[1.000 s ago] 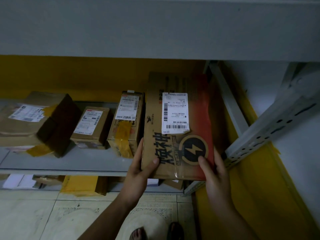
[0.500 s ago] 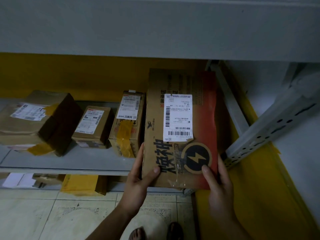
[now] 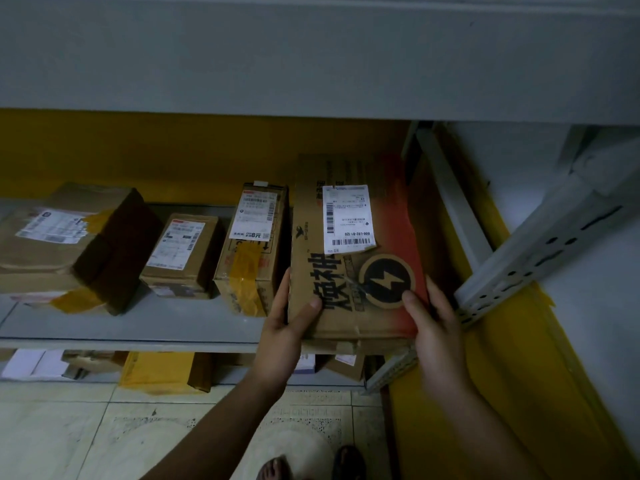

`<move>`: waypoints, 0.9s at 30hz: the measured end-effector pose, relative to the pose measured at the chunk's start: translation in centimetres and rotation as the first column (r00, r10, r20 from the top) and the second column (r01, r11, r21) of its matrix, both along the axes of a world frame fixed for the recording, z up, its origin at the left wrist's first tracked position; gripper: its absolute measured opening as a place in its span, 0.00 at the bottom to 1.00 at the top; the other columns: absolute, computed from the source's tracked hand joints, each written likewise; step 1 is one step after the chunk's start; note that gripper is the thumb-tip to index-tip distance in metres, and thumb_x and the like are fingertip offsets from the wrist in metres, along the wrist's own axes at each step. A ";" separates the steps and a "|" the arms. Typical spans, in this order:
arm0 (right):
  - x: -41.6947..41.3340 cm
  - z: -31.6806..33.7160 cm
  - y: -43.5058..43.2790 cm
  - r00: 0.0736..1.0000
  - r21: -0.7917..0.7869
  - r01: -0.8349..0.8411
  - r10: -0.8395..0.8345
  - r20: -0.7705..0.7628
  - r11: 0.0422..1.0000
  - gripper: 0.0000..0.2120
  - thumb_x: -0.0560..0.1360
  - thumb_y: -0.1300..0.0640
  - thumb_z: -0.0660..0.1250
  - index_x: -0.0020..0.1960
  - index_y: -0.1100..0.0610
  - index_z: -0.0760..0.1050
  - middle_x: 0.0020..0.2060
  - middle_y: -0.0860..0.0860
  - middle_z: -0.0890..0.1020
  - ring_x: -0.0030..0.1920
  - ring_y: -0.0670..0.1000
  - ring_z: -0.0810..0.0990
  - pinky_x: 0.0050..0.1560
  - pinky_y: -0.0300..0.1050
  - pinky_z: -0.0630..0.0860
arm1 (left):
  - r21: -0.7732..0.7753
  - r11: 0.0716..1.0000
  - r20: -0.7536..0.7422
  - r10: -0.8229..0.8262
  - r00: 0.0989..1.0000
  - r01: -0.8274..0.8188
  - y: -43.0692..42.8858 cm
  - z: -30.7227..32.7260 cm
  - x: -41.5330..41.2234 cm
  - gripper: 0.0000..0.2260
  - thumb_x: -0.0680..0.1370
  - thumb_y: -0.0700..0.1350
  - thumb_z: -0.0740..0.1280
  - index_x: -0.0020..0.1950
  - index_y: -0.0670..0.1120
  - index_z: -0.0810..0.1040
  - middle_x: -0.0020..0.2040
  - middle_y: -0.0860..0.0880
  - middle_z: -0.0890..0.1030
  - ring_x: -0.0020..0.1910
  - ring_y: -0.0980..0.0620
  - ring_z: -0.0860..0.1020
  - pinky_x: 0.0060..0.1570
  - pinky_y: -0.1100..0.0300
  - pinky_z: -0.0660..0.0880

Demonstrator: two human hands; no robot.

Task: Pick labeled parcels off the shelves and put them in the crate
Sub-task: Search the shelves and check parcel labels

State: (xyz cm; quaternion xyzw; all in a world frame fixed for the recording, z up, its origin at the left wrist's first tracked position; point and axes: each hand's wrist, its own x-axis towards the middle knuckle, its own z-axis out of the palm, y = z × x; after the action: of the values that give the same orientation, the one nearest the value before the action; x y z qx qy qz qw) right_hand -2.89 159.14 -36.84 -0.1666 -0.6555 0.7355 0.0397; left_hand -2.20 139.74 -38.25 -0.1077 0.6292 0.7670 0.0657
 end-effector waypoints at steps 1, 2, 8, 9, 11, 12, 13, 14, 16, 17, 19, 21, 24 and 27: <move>-0.7 0.2 0.1 1.000 0.011 0.001 -0.001 0.011 1.000 0.16 0.79 0.57 0.66 0.59 0.37 0.74 0.55 0.36 0.79 0.58 0.42 0.78 0.63 0.47 0.74 | 0.009 1.000 0.008 0.004 1.000 -0.004 0.2 0.2 -0.6 0.34 0.72 0.53 0.72 0.75 0.62 0.61 0.65 0.56 0.76 0.56 0.57 0.80 0.53 0.61 0.76; -1.3 0.3 0.2 1.000 0.025 0.012 -0.012 0.023 1.000 0.16 0.79 0.56 0.66 0.61 0.38 0.74 0.53 0.35 0.78 0.57 0.42 0.77 0.64 0.48 0.73 | 0.022 1.000 0.016 0.004 1.000 -0.004 0.4 0.4 -1.3 0.33 0.72 0.52 0.71 0.75 0.62 0.61 0.65 0.55 0.76 0.57 0.56 0.79 0.54 0.60 0.76; -4.6 1.0 0.5 0.996 0.121 0.054 -0.062 0.069 0.991 0.21 0.80 0.54 0.64 0.72 0.48 0.69 0.60 0.41 0.74 0.65 0.47 0.71 0.69 0.48 0.68 | 0.038 0.999 0.047 -0.006 0.999 0.004 1.0 0.6 -4.8 0.31 0.76 0.49 0.69 0.76 0.57 0.61 0.66 0.51 0.76 0.60 0.53 0.77 0.57 0.57 0.75; -5.0 1.2 0.6 0.995 0.123 0.049 -0.059 0.077 0.991 0.21 0.80 0.54 0.64 0.73 0.49 0.68 0.60 0.42 0.73 0.64 0.46 0.71 0.69 0.47 0.67 | 0.031 0.999 0.054 -0.006 0.999 0.005 1.0 0.6 -5.1 0.30 0.76 0.49 0.69 0.76 0.57 0.61 0.66 0.51 0.76 0.60 0.52 0.77 0.58 0.56 0.75; -5.9 1.5 0.6 0.995 0.134 0.033 -0.046 0.089 0.990 0.21 0.81 0.55 0.63 0.73 0.50 0.68 0.60 0.43 0.72 0.63 0.46 0.70 0.69 0.47 0.67 | 0.031 1.000 0.067 -0.001 0.998 -0.001 1.1 0.4 -6.0 0.31 0.76 0.50 0.69 0.76 0.57 0.62 0.66 0.50 0.76 0.61 0.51 0.77 0.62 0.52 0.74; -6.3 1.6 0.5 0.995 0.139 0.027 -0.040 0.095 0.990 0.21 0.81 0.55 0.63 0.73 0.50 0.68 0.61 0.44 0.73 0.63 0.47 0.71 0.70 0.48 0.67 | 0.033 0.999 0.073 0.000 0.997 -0.003 1.1 0.4 -6.4 0.31 0.76 0.50 0.70 0.76 0.57 0.62 0.66 0.50 0.76 0.61 0.50 0.77 0.64 0.50 0.73; -6.7 1.6 0.6 0.994 0.146 0.023 -0.038 0.104 0.989 0.21 0.81 0.55 0.62 0.73 0.50 0.67 0.62 0.45 0.73 0.65 0.48 0.71 0.70 0.50 0.67 | 0.032 1.000 0.078 -0.002 0.997 0.000 1.2 0.3 -6.8 0.31 0.75 0.51 0.70 0.76 0.57 0.62 0.66 0.50 0.76 0.62 0.49 0.76 0.65 0.48 0.72; -7.2 1.5 0.7 0.992 0.151 0.024 -0.042 0.115 0.988 0.21 0.81 0.54 0.62 0.74 0.49 0.67 0.64 0.45 0.73 0.66 0.49 0.71 0.71 0.52 0.67 | 0.031 1.000 0.085 -0.003 0.996 0.001 1.3 0.3 -7.1 0.31 0.75 0.51 0.70 0.76 0.57 0.62 0.66 0.50 0.76 0.62 0.48 0.76 0.64 0.48 0.72; -8.0 1.3 0.9 0.990 0.162 0.025 -0.046 0.131 0.986 0.21 0.81 0.54 0.62 0.73 0.49 0.67 0.67 0.48 0.73 0.68 0.52 0.71 0.71 0.55 0.67 | 0.028 1.000 0.090 0.002 0.996 -0.005 1.6 0.5 -7.7 0.29 0.77 0.49 0.69 0.76 0.57 0.62 0.66 0.49 0.76 0.61 0.49 0.76 0.60 0.52 0.74; -8.3 1.3 1.0 0.990 0.170 0.021 -0.045 0.137 0.985 0.21 0.81 0.54 0.62 0.74 0.49 0.67 0.69 0.49 0.73 0.69 0.53 0.71 0.71 0.56 0.67 | 0.026 1.000 0.089 0.001 0.996 -0.004 1.8 0.6 -7.9 0.29 0.77 0.49 0.68 0.76 0.57 0.62 0.65 0.49 0.76 0.61 0.50 0.77 0.57 0.55 0.75; -8.9 1.4 1.3 0.989 0.193 0.015 -0.043 0.142 0.981 0.22 0.81 0.54 0.61 0.75 0.50 0.66 0.71 0.50 0.71 0.71 0.53 0.69 0.72 0.55 0.66 | 0.025 1.000 0.094 0.000 0.996 -0.002 2.2 0.7 -8.6 0.30 0.77 0.48 0.68 0.77 0.56 0.60 0.66 0.49 0.76 0.61 0.49 0.76 0.57 0.55 0.75; -9.4 1.4 1.5 0.990 0.226 0.008 -0.040 0.135 0.974 0.22 0.82 0.54 0.60 0.75 0.51 0.64 0.71 0.51 0.70 0.71 0.54 0.68 0.72 0.52 0.65 | 0.027 1.000 0.107 0.000 0.994 -0.003 2.6 0.8 -9.2 0.31 0.77 0.49 0.68 0.77 0.56 0.59 0.67 0.48 0.75 0.61 0.48 0.76 0.61 0.51 0.73; -10.1 1.4 1.7 0.990 0.286 0.008 -0.048 0.132 0.958 0.23 0.82 0.54 0.60 0.76 0.51 0.63 0.73 0.51 0.69 0.73 0.54 0.67 0.73 0.54 0.64 | 0.032 0.999 0.119 -0.005 0.993 0.001 3.0 0.9 -9.9 0.31 0.77 0.49 0.68 0.77 0.57 0.58 0.67 0.48 0.74 0.61 0.47 0.76 0.63 0.49 0.73; -10.5 1.3 1.8 0.991 0.331 0.021 -0.063 0.116 0.943 0.24 0.82 0.56 0.60 0.76 0.51 0.62 0.73 0.52 0.68 0.73 0.54 0.66 0.73 0.54 0.65 | 0.033 0.999 0.132 0.008 0.991 -0.013 3.5 0.9 -10.3 0.31 0.78 0.48 0.68 0.77 0.56 0.58 0.66 0.49 0.74 0.60 0.49 0.76 0.57 0.54 0.74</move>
State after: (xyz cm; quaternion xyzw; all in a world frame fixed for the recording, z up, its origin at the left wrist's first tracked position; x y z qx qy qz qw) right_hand -13.37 160.96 -35.49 -0.2173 -0.7664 0.6030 0.0416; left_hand -12.48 143.20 -37.34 -0.1603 0.6099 0.7690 0.1049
